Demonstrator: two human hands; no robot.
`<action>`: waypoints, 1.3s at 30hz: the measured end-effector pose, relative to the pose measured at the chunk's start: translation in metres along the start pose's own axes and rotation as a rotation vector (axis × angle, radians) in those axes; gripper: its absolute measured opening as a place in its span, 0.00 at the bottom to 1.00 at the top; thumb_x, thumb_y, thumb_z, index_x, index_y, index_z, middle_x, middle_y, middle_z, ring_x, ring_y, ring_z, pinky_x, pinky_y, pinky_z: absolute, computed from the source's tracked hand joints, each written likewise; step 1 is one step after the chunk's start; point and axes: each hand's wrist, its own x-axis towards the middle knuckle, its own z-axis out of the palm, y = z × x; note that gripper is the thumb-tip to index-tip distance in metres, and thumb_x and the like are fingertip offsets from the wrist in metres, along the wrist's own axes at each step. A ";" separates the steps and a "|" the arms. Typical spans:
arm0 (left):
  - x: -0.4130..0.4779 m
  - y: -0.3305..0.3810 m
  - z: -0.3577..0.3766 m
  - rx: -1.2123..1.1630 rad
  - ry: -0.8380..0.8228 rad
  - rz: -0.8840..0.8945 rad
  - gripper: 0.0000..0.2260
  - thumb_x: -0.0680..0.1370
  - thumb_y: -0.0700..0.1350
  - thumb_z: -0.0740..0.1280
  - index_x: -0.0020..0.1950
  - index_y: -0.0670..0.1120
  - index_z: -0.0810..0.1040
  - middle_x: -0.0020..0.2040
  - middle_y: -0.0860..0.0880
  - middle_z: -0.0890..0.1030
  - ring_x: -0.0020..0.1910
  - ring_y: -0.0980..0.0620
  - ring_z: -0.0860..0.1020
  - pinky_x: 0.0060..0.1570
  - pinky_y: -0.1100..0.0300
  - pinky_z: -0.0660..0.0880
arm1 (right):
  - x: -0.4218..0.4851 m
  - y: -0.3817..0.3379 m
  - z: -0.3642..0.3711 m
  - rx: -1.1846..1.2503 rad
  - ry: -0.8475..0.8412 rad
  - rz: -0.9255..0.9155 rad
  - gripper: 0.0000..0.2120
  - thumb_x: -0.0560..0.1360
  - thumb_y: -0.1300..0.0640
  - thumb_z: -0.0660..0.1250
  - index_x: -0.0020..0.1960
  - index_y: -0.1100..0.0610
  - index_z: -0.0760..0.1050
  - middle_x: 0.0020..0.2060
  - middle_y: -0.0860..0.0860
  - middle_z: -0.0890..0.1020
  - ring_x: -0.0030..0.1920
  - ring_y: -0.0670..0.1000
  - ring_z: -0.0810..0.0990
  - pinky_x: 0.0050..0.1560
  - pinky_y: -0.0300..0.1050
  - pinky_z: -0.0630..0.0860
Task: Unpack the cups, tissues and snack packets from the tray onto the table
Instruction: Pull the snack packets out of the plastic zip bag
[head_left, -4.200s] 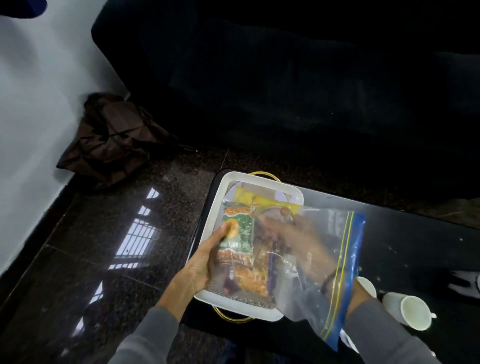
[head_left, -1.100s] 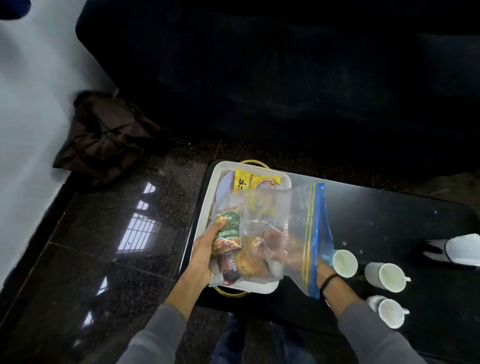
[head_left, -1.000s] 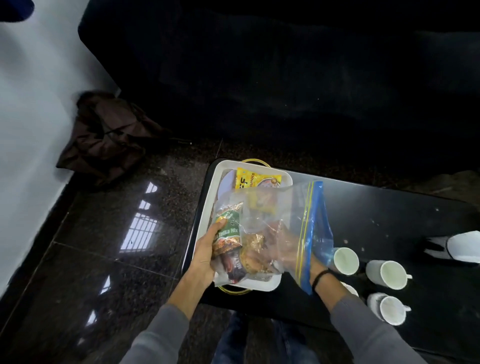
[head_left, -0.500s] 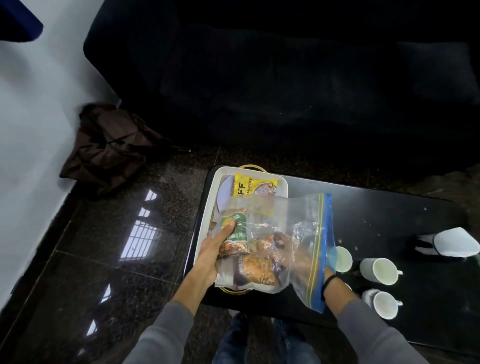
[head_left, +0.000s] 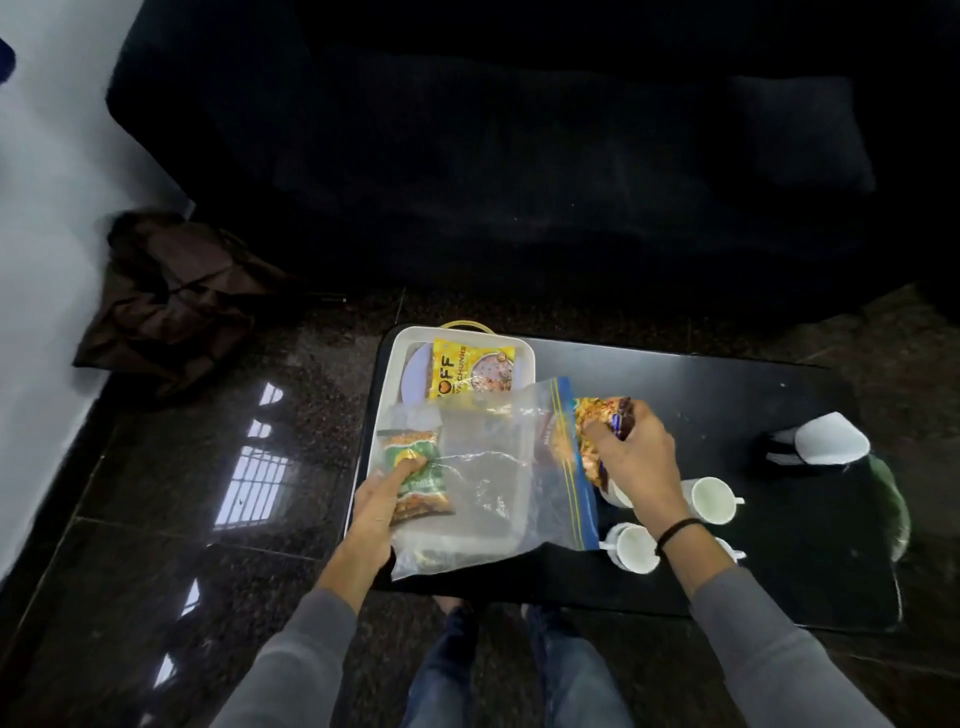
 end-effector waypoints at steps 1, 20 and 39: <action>0.000 0.000 -0.002 0.003 0.008 -0.002 0.19 0.72 0.42 0.78 0.60 0.35 0.82 0.42 0.36 0.87 0.27 0.43 0.85 0.28 0.52 0.83 | 0.002 0.000 -0.003 -0.013 0.015 0.000 0.14 0.78 0.52 0.71 0.58 0.59 0.76 0.44 0.51 0.81 0.50 0.57 0.80 0.50 0.46 0.73; 0.016 -0.005 -0.036 0.411 -0.054 0.016 0.14 0.68 0.42 0.80 0.53 0.47 0.85 0.43 0.46 0.89 0.35 0.48 0.87 0.29 0.59 0.81 | 0.030 -0.024 0.036 -0.308 0.322 -0.574 0.13 0.85 0.52 0.61 0.64 0.55 0.78 0.40 0.57 0.85 0.39 0.61 0.83 0.34 0.44 0.67; 0.045 -0.037 -0.070 0.290 -0.126 -0.087 0.30 0.58 0.50 0.84 0.59 0.46 0.84 0.53 0.41 0.87 0.53 0.38 0.85 0.58 0.38 0.80 | 0.060 0.014 0.158 -0.298 -0.449 -0.067 0.19 0.84 0.57 0.61 0.73 0.62 0.63 0.51 0.59 0.77 0.53 0.62 0.79 0.45 0.48 0.71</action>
